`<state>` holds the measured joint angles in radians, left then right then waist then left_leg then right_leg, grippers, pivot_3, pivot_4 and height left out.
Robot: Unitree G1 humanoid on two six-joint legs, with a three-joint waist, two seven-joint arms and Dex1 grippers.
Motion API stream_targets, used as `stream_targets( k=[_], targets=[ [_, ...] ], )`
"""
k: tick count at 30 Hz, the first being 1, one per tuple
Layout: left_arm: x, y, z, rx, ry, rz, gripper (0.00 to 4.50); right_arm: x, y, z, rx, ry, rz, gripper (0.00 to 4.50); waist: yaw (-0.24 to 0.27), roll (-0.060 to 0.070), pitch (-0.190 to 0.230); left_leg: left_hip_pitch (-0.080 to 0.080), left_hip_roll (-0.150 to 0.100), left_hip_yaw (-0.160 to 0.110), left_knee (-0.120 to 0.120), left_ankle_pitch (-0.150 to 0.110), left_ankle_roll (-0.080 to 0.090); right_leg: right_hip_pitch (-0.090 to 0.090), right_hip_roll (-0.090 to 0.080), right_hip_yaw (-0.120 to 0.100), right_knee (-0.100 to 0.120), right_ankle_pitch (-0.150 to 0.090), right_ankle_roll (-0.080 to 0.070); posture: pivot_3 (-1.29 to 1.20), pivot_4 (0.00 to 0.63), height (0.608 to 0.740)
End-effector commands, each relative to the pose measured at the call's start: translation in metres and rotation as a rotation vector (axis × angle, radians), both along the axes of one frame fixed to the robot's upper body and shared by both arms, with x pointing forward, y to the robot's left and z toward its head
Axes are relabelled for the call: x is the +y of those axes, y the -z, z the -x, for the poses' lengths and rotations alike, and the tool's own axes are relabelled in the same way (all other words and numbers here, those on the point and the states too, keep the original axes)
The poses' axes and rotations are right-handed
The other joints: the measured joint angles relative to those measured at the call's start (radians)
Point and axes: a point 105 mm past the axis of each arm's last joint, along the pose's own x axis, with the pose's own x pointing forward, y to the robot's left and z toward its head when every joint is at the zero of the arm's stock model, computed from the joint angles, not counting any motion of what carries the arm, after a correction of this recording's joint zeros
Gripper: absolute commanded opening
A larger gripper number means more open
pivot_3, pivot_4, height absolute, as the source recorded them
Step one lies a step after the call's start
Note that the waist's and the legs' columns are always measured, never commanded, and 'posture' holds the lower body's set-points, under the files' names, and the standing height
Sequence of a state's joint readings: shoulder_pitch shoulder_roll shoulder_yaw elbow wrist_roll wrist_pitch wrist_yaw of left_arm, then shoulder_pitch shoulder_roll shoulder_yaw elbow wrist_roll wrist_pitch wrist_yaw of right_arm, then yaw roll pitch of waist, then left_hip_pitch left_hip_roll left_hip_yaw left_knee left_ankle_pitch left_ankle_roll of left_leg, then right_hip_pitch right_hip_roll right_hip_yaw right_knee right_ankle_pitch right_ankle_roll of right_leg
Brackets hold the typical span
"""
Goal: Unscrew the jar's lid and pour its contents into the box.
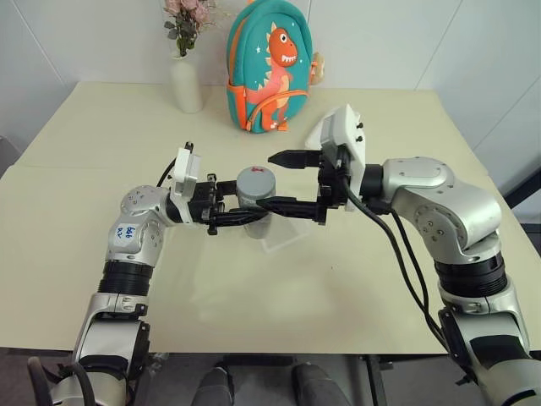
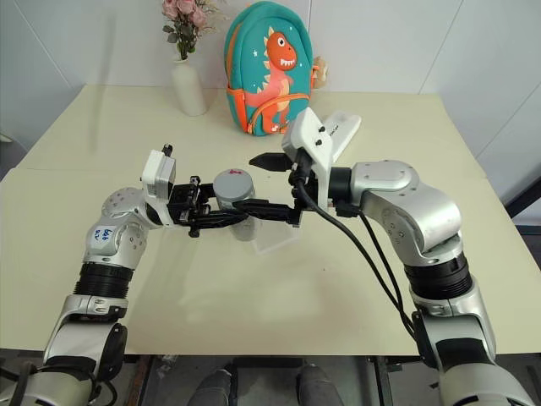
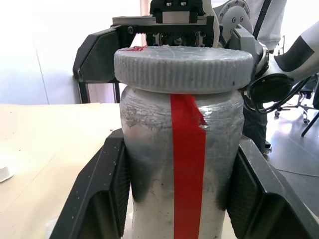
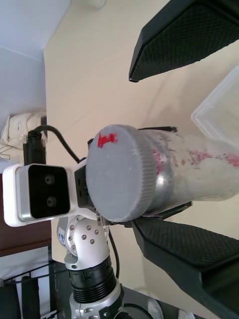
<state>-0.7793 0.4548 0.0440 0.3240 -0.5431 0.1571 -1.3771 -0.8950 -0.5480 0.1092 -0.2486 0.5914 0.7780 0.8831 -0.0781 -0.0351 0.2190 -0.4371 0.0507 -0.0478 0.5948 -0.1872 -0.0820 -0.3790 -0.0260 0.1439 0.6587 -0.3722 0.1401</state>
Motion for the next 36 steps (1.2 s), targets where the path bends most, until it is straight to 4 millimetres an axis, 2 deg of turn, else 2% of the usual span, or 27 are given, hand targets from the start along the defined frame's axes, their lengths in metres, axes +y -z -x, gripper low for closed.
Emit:
stream_targets(
  k=[1,6,12,22,30,36],
  targets=[
    [0.005,-0.008,0.004,-0.046,0.002,0.010,2.18,-0.011,-0.008,0.005,-0.033,0.022,-0.005,4.47,0.000,0.000,0.000,0.000,0.000,0.000,0.000,0.000,0.000,0.000,0.000,0.000,0.000,0.000,0.000,0.00,0.150,0.740],
    [0.006,-0.008,0.001,-0.044,-0.005,0.012,2.18,-0.010,-0.012,0.018,-0.021,-0.025,-0.018,4.47,0.000,0.000,0.000,0.000,0.000,0.000,0.000,0.000,0.000,0.000,0.000,0.000,0.000,0.000,0.000,0.00,0.150,0.740],
    [-0.002,-0.009,0.001,-0.049,0.025,0.020,2.18,0.003,-0.020,0.019,-0.029,-0.053,-0.069,4.47,-0.001,0.000,0.000,0.000,0.000,0.000,0.000,0.000,0.000,0.000,0.000,0.000,0.000,0.000,0.000,0.00,0.150,0.740],
    [-0.019,-0.008,0.003,-0.060,0.076,0.028,2.18,0.028,-0.020,0.018,-0.024,-0.116,-0.107,4.47,-0.001,0.000,0.000,0.000,0.000,0.000,0.000,0.000,0.000,0.000,0.000,0.000,0.000,0.000,0.000,0.00,0.150,0.740],
    [-0.025,-0.009,0.008,-0.081,0.103,0.019,2.18,0.044,-0.016,0.013,-0.027,-0.134,-0.098,4.47,-0.003,0.000,0.000,0.000,0.000,0.000,0.000,0.000,0.000,0.000,0.000,0.000,0.001,0.000,0.000,0.00,0.150,0.740],
    [-0.021,-0.010,0.011,-0.086,0.100,0.016,2.18,0.040,-0.016,0.006,-0.036,-0.104,-0.096,4.47,0.000,0.000,0.000,0.000,0.000,0.000,0.000,0.000,0.000,0.000,0.000,0.000,0.001,0.000,0.000,0.00,0.150,0.740]
  ],
)
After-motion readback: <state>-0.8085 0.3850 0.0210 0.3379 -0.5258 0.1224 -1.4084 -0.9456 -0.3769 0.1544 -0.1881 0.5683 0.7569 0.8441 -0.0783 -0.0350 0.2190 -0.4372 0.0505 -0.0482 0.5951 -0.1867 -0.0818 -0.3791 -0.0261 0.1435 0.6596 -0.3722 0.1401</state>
